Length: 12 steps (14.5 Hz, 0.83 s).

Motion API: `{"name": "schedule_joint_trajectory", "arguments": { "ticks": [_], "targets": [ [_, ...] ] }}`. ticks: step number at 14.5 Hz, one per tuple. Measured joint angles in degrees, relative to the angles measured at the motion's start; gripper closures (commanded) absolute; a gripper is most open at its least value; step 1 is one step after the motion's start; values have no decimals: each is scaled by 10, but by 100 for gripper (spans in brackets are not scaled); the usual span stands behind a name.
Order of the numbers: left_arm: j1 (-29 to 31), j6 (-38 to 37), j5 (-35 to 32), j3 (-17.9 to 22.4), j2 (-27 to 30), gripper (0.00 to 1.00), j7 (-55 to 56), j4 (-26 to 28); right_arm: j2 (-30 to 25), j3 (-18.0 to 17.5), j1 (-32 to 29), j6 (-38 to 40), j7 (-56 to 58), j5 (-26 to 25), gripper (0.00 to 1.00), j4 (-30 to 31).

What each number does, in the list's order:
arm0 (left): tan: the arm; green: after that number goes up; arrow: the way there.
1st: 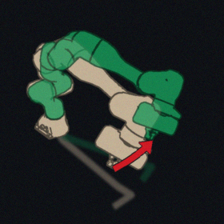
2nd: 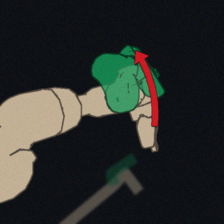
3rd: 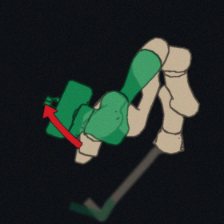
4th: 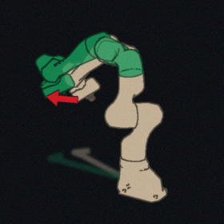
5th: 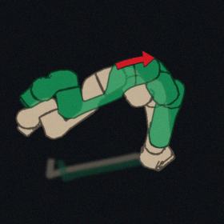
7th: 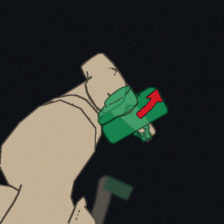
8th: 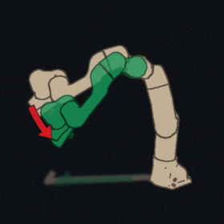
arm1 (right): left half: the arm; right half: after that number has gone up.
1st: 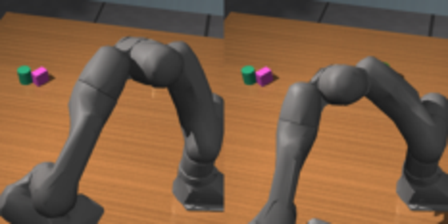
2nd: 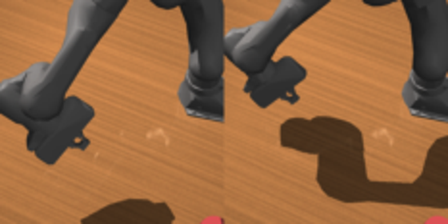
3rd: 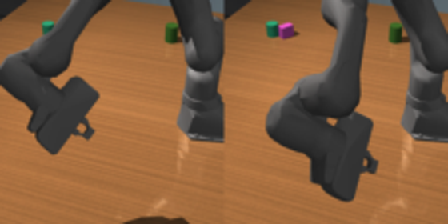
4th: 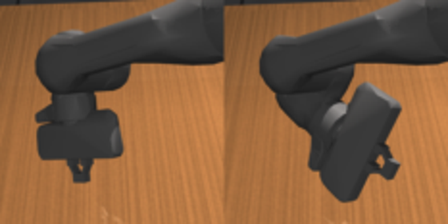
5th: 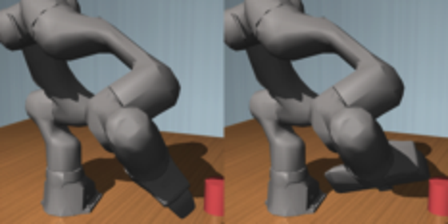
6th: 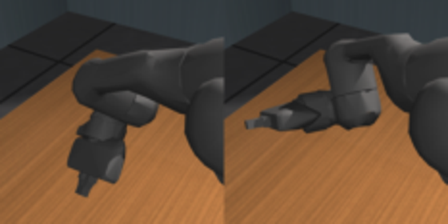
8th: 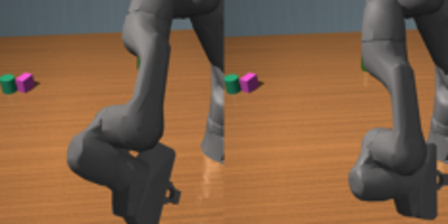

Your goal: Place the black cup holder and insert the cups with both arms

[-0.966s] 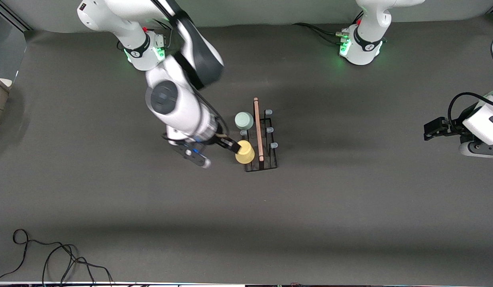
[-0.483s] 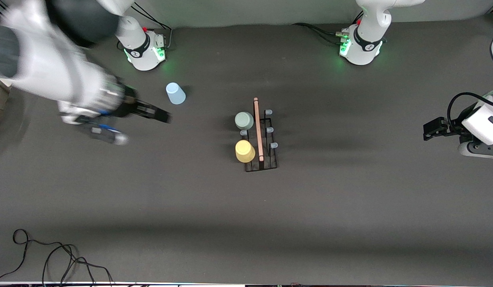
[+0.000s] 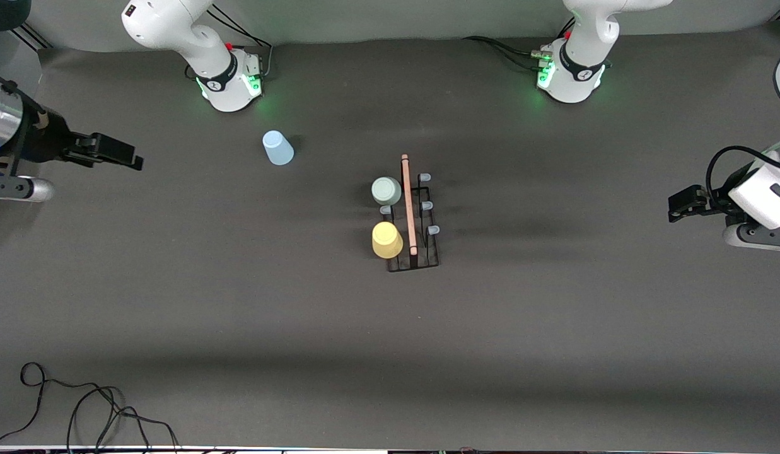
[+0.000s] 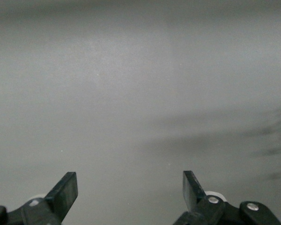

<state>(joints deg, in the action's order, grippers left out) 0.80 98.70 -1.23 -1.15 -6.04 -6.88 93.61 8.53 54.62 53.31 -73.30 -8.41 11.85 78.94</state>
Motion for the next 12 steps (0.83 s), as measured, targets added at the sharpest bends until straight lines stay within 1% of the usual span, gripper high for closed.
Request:
{"name": "schedule_joint_trajectory", "arguments": {
  "ticks": [2, 4, 12],
  "targets": [
    [0, 0, 0, 0, 0, 0, 0, 0, 2, 0, 1, 0, 14, -29, 0, 4],
    [0, 1, 0, 0, 0, 0, 0, 0, 8, 0, 1, -3, 20, -43, 0, 8],
    [0, 1, 0, 0, 0, 0, 0, -3, 18, 0, 2, -9, 25, -45, 0, 15]
  ]
}}
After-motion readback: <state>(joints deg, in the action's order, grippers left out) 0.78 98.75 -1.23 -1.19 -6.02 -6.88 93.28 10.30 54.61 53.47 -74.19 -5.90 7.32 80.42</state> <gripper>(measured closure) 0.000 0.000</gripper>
